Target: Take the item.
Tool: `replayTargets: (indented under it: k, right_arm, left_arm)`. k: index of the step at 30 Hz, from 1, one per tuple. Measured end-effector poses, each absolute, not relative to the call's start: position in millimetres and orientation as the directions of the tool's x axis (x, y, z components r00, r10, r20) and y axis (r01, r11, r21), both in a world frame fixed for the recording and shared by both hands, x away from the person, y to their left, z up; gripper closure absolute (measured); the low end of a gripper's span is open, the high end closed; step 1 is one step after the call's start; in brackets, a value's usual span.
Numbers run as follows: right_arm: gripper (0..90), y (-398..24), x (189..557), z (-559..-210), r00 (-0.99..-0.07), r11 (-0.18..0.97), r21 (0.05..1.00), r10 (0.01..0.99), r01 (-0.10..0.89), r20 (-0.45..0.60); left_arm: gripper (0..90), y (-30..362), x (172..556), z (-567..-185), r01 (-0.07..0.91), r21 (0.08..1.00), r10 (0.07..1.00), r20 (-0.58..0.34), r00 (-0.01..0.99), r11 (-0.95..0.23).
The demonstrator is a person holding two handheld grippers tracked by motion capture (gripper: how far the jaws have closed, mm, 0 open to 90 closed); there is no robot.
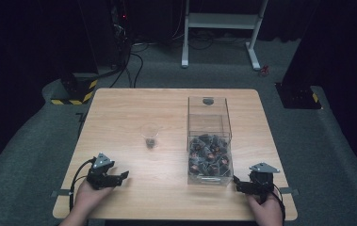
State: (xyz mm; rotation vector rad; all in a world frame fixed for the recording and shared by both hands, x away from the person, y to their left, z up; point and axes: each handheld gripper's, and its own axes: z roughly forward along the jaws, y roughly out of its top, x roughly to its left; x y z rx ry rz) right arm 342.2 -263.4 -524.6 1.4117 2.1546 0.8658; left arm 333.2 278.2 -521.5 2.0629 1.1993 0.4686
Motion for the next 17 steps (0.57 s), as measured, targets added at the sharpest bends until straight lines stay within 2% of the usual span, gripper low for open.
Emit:
replayTargets:
  k: [3,17]
  right_arm:
    - [8.3,-263.4,342.1,-524.6,-0.396,0.29,0.697,0.918,0.656,-0.01]
    - [8.0,-263.0,340.9,-524.5,-0.395,0.288,0.694,0.919,0.66,-0.006]
  left_arm:
    - [20.3,277.9,325.7,-528.1,0.592,0.732,0.872,0.005,0.49,-0.337]
    - [19.6,279.0,324.1,-529.4,0.593,0.74,0.884,0.003,0.468,-0.317]
